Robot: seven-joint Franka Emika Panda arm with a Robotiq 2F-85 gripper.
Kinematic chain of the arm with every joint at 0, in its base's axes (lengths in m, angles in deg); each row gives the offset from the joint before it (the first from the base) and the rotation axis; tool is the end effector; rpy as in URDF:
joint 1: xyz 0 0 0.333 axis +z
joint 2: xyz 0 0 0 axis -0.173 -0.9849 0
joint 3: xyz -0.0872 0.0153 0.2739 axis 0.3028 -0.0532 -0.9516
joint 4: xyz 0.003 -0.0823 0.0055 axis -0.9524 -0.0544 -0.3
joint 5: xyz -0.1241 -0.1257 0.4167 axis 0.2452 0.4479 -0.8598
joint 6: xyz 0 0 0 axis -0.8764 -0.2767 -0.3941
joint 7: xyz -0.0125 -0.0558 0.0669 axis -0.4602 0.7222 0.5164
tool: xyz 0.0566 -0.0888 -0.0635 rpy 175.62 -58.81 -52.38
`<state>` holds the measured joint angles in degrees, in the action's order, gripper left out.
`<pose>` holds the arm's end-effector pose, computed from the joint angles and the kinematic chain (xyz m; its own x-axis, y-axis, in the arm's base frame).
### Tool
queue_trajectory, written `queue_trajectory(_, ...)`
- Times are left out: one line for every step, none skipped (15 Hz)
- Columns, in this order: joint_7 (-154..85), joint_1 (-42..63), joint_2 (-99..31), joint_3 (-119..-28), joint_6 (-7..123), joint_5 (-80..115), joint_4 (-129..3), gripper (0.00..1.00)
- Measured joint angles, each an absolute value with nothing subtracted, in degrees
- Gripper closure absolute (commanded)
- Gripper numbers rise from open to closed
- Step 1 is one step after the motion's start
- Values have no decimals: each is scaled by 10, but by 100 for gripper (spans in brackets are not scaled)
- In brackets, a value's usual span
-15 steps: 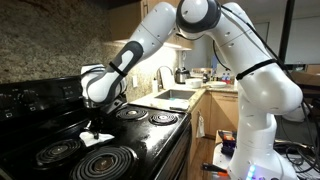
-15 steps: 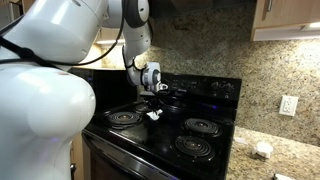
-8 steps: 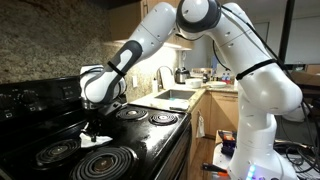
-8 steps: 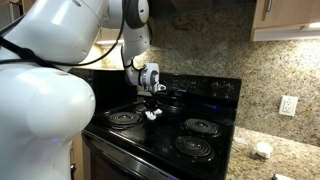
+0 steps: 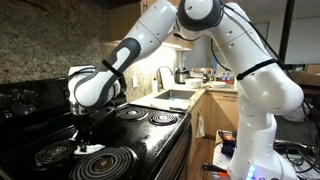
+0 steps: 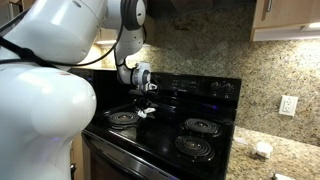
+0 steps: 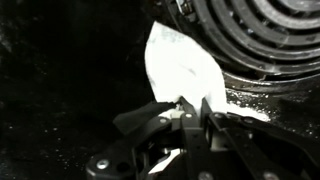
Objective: Wipe the stove with the napkin
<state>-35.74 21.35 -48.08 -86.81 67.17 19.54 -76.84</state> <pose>0.6404 0.2418 0.1661 0.9472 0.2944 0.1273 0.3009 -0.9530 -0.0348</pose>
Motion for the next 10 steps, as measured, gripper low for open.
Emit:
queue_trajectory(-357, 215, -481, -872, 667, 195, -767, 91)
queue_trajectory(-356, 217, -483, -876, 660, 195, -763, 91)
queue_trajectory(-351, 219, -486, -881, 652, 194, -757, 91)
queue_trajectory(-347, 221, -490, -885, 644, 194, -749, 91)
queue_trajectory(-342, 223, -495, -889, 634, 194, -740, 91)
queue_trajectory(-336, 224, -500, -893, 625, 194, -730, 92)
queue_trajectory(-330, 226, -506, -897, 617, 194, -719, 91)
queue_trajectory(-324, 228, -513, -900, 609, 193, -708, 91)
queue_trajectory(-317, 231, -520, -904, 601, 193, -696, 91)
queue_trajectory(-310, 234, -528, -908, 594, 193, -682, 91)
